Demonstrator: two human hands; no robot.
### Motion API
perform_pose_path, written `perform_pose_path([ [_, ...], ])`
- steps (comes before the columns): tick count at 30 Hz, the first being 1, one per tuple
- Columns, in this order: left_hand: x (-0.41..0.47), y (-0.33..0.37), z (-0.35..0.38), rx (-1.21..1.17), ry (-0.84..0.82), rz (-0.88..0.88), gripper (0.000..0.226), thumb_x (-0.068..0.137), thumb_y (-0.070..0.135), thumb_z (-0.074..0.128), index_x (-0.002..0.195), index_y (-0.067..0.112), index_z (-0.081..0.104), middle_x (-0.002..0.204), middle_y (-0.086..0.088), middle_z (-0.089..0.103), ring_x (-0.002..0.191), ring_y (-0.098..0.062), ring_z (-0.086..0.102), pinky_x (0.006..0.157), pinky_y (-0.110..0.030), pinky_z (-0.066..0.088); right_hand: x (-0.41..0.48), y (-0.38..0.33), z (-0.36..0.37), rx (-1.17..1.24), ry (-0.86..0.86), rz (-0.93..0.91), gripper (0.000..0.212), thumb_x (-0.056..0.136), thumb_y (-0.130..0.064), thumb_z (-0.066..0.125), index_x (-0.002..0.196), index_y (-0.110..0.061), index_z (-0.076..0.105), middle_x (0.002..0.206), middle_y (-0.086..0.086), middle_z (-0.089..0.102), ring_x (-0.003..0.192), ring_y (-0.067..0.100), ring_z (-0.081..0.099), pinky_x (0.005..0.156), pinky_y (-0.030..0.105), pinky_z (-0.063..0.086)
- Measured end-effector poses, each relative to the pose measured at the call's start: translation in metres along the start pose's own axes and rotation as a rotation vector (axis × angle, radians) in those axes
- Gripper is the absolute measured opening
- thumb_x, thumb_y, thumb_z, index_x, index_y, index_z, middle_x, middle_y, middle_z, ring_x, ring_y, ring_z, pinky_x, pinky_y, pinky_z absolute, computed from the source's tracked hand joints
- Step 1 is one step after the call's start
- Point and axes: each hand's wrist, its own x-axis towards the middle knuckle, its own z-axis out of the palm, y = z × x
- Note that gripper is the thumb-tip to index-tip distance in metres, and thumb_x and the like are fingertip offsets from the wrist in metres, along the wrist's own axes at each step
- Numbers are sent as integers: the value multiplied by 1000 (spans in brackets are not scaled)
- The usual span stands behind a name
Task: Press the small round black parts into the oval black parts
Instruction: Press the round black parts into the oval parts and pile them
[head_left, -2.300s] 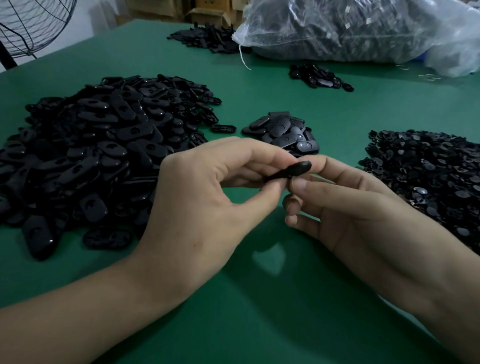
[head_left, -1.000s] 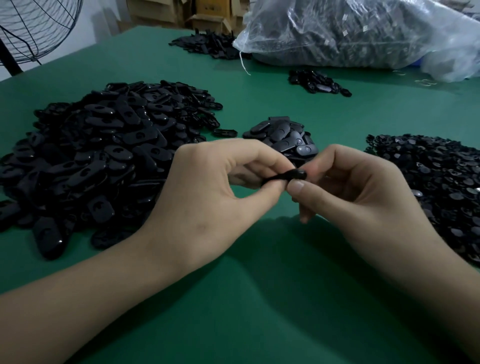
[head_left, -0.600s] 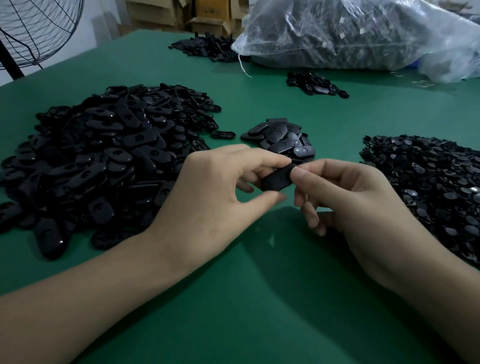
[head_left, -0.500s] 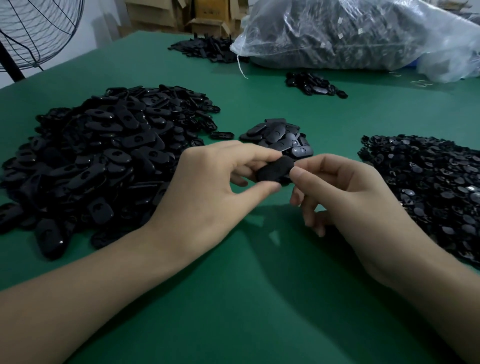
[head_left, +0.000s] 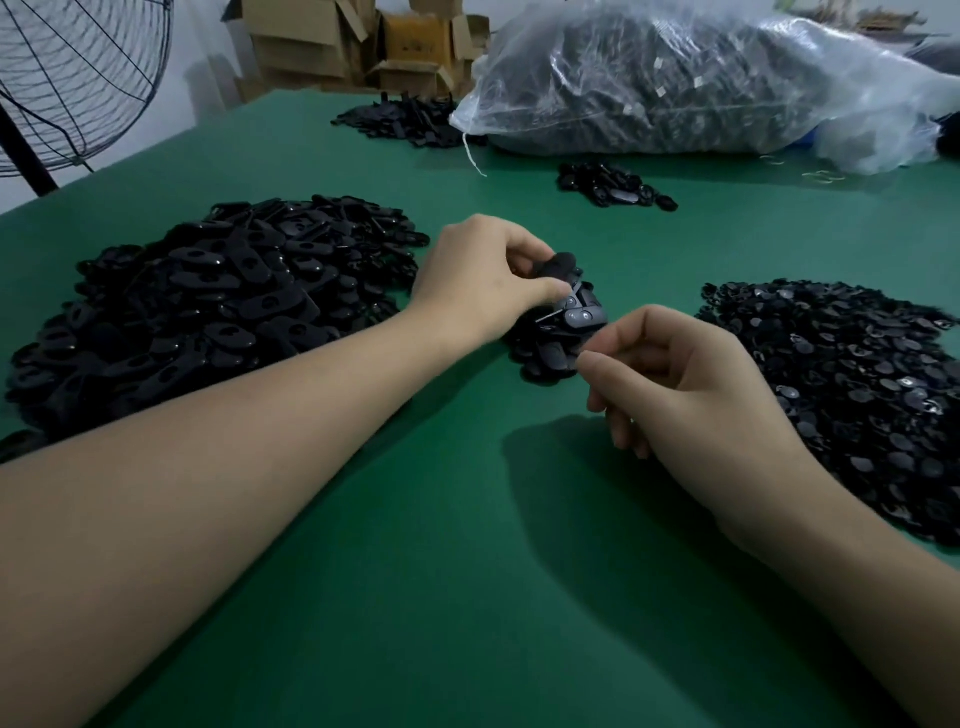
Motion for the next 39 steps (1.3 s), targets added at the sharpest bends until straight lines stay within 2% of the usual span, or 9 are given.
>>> perform_pose_path([
  [6,6,-7,-5,30,31,-13,38,85,62,72,105,30,79,97,15,73,89,-4,66,77,-23,46,1,2,-3,-52,21,-27,11,94,-21,71,83,-22,68,70,2,70,46,17,58,46,20,42],
  [11,13,-32,-41,338,-49,-96,24,102,27,61,121,24,75,123,4,73,108,-17,67,99,-32,51,3,5,-6,-86,84,-11,11,94,-26,72,83,-25,69,72,-1,71,49,15,60,50,21,44],
  [14,7,-42,-49,581,-142,-104,27,101,26,65,126,26,73,131,2,70,124,-24,61,104,-44,52,4,5,-8,-94,122,-2,12,95,-28,71,84,-26,69,72,-1,71,50,13,60,51,23,45],
  [17,4,-44,-51,657,-134,-64,23,100,28,66,122,28,75,125,3,72,122,-25,61,97,-44,54,6,3,-12,-77,171,4,10,95,-28,71,85,-24,69,72,0,71,52,14,60,55,31,50],
  [22,5,-43,-55,685,-100,-2,14,94,31,74,108,29,77,107,6,73,107,-22,64,84,-37,54,12,2,-25,-64,269,4,8,96,-26,69,89,-24,69,74,0,71,57,12,62,55,25,49],
  [27,-2,-41,-57,666,-37,82,5,92,28,76,93,30,72,84,13,69,90,-16,66,75,-31,47,21,4,-50,-246,419,-24,6,97,-28,67,91,-27,69,77,-3,72,72,17,68,72,44,61],
  [31,-20,-26,-53,384,15,157,10,90,28,77,98,32,73,80,16,67,80,-9,67,78,-28,53,24,8,-53,-616,321,-66,8,95,-25,66,97,-26,74,85,-6,68,79,14,64,77,39,56],
  [35,-54,-1,-51,-264,-223,76,17,91,17,78,105,26,75,87,5,76,71,-5,70,70,-14,52,23,10,-49,-1038,197,-50,18,93,-32,68,107,-25,77,105,4,64,112,32,53,94,49,47],
  [39,-93,8,-50,-510,-275,26,9,88,20,79,96,23,76,89,3,80,83,-9,77,76,-12,54,21,7,-53,-1158,210,4,23,91,-41,69,107,-27,78,113,7,64,117,34,48,95,49,43],
])
